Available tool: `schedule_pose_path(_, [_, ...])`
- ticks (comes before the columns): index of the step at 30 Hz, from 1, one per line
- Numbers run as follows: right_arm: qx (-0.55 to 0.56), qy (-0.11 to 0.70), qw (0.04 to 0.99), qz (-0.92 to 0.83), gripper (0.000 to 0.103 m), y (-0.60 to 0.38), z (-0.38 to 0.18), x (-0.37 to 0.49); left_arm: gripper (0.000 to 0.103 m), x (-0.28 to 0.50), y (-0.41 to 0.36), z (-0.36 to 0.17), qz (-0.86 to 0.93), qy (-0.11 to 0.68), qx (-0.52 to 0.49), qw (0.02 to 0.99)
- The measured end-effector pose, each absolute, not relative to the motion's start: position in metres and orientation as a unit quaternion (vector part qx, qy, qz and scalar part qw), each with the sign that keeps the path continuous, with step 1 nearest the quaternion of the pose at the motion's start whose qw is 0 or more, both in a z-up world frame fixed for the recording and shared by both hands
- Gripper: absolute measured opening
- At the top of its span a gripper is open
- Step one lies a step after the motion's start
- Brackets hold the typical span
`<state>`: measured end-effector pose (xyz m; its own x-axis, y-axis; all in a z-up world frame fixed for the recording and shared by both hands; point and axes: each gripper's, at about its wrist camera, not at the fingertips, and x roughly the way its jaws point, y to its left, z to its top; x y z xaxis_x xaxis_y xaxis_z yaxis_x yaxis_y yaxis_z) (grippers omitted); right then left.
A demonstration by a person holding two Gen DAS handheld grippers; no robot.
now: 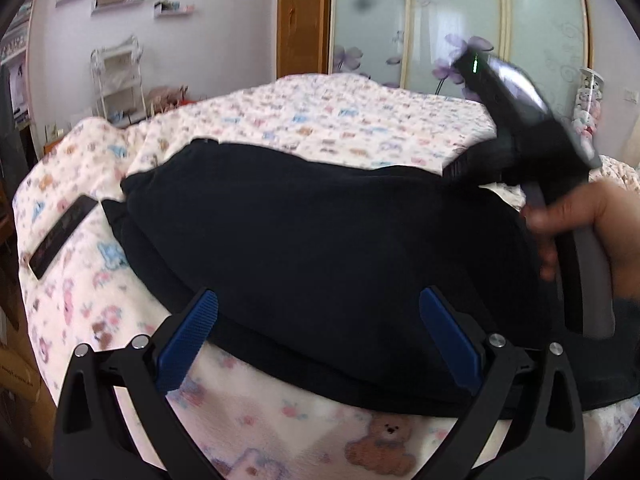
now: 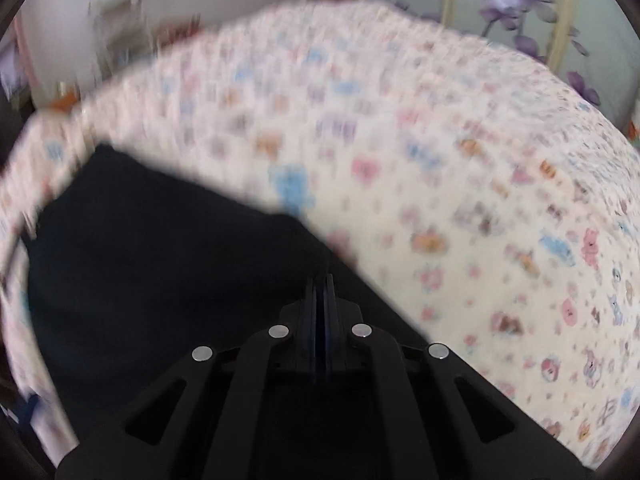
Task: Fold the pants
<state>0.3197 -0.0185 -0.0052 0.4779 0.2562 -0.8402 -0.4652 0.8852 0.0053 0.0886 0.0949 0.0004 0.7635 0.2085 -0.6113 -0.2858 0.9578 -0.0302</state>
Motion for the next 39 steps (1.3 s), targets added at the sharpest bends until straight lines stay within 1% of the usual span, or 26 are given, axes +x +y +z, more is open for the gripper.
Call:
schedule_pose_path(1, [-0.115, 0.472, 0.849, 0.211, 0.007, -0.02, -0.01, 0.317, 0.101, 0.088, 0.096, -0.001, 0.131, 0.319, -0.064, 0.937])
schedule_pose_path(2, [-0.106, 0.468, 0.852, 0.21, 0.012, -0.026, -0.007, 0.315, 0.101, 0.087, 0.097, -0.001, 0.13, 0.319, -0.068, 0.936])
schedule_pose_path(3, [-0.083, 0.461, 0.859, 0.206, 0.022, -0.038, 0.002, 0.311, 0.101, 0.086, 0.097, -0.001, 0.128, 0.317, -0.072, 0.937])
schedule_pose_path(4, [-0.062, 0.455, 0.865, 0.203, 0.027, -0.048, 0.009, 0.309, 0.101, 0.085, 0.097, 0.0, 0.128, 0.316, -0.074, 0.937])
schedule_pose_path(5, [-0.034, 0.445, 0.872, 0.199, 0.035, -0.063, 0.019, 0.305, 0.101, 0.085, 0.097, 0.0, 0.128, 0.315, -0.074, 0.938])
schedule_pose_path(6, [-0.007, 0.433, 0.879, 0.2, 0.036, -0.077, 0.028, 0.3, 0.101, 0.084, 0.095, 0.001, 0.127, 0.313, -0.073, 0.938])
schedule_pose_path(8, [0.049, 0.419, 0.881, 0.217, 0.036, -0.109, 0.042, 0.284, 0.101, 0.084, 0.094, 0.002, 0.124, 0.312, -0.07, 0.939])
schedule_pose_path(10, [0.092, 0.434, 0.866, 0.23, 0.036, -0.134, 0.038, 0.269, 0.101, 0.083, 0.092, 0.003, 0.123, 0.308, -0.068, 0.941])
schedule_pose_path(12, [0.115, 0.469, 0.849, 0.216, 0.036, -0.151, 0.019, 0.263, 0.101, 0.082, 0.09, 0.005, 0.123, 0.303, -0.067, 0.943])
schedule_pose_path(13, [0.112, 0.492, 0.845, 0.179, 0.035, -0.162, -0.001, 0.265, 0.101, 0.081, 0.087, 0.006, 0.123, 0.3, -0.065, 0.944])
schedule_pose_path(14, [0.107, 0.503, 0.845, 0.146, 0.027, -0.172, -0.017, 0.268, 0.101, 0.081, 0.085, 0.007, 0.122, 0.297, -0.06, 0.945])
schedule_pose_path(15, [0.112, 0.496, 0.851, 0.133, 0.008, -0.183, -0.026, 0.271, 0.101, 0.081, 0.084, 0.007, 0.122, 0.295, -0.054, 0.946])
schedule_pose_path(16, [0.119, 0.488, 0.857, 0.116, 0.004, -0.19, -0.028, 0.272, 0.101, 0.08, 0.081, 0.008, 0.12, 0.291, -0.046, 0.948])
schedule_pose_path(19, [0.194, 0.457, 0.866, 0.059, 0.005, -0.219, -0.015, 0.256, 0.101, 0.076, 0.081, 0.012, 0.11, 0.275, -0.044, 0.954])
schedule_pose_path(22, [0.199, 0.425, 0.878, 0.092, 0.009, -0.231, 0.004, 0.216, 0.101, 0.073, 0.088, 0.017, 0.09, 0.264, -0.062, 0.958])
schedule_pose_path(23, [0.196, 0.412, 0.883, 0.106, 0.02, -0.234, 0.009, 0.196, 0.101, 0.07, 0.093, 0.021, 0.079, 0.259, -0.072, 0.96])
schedule_pose_path(24, [0.198, 0.402, 0.886, 0.119, 0.044, -0.237, 0.012, 0.179, 0.101, 0.066, 0.102, 0.026, 0.073, 0.255, -0.086, 0.96])
schedule_pose_path(25, [0.202, 0.385, 0.89, 0.138, 0.06, -0.243, 0.016, 0.156, 0.101, 0.063, 0.112, 0.03, 0.07, 0.252, -0.104, 0.96])
schedule_pose_path(26, [0.204, 0.36, 0.897, 0.154, 0.081, -0.25, 0.018, 0.13, 0.101, 0.06, 0.13, 0.036, 0.061, 0.25, -0.134, 0.957])
schedule_pose_path(28, [0.192, 0.316, 0.913, 0.17, 0.082, -0.258, 0.018, 0.09, 0.101, 0.061, 0.168, 0.045, 0.045, 0.259, -0.186, 0.947])
schedule_pose_path(31, [0.186, 0.277, 0.929, 0.159, 0.082, -0.273, 0.009, 0.057, 0.101, 0.076, 0.234, 0.051, 0.027, 0.294, -0.264, 0.918])
schedule_pose_path(32, [0.195, 0.269, 0.931, 0.149, 0.082, -0.273, 0.005, 0.056, 0.098, 0.083, 0.258, 0.05, 0.018, 0.307, -0.296, 0.904])
schedule_pose_path(34, [0.228, 0.266, 0.928, 0.127, 0.082, -0.283, 0.002, 0.058, 0.093, 0.092, 0.291, 0.045, 0.005, 0.318, -0.344, 0.884])
schedule_pose_path(35, [0.243, 0.261, 0.925, 0.134, 0.082, -0.287, 0.002, 0.059, 0.088, 0.097, 0.306, 0.041, 0.004, 0.324, -0.363, 0.874])
schedule_pose_path(39, [0.231, 0.275, 0.923, 0.14, 0.082, -0.276, -0.004, 0.063, 0.087, 0.11, 0.335, 0.019, 0.0, 0.339, -0.413, 0.845])
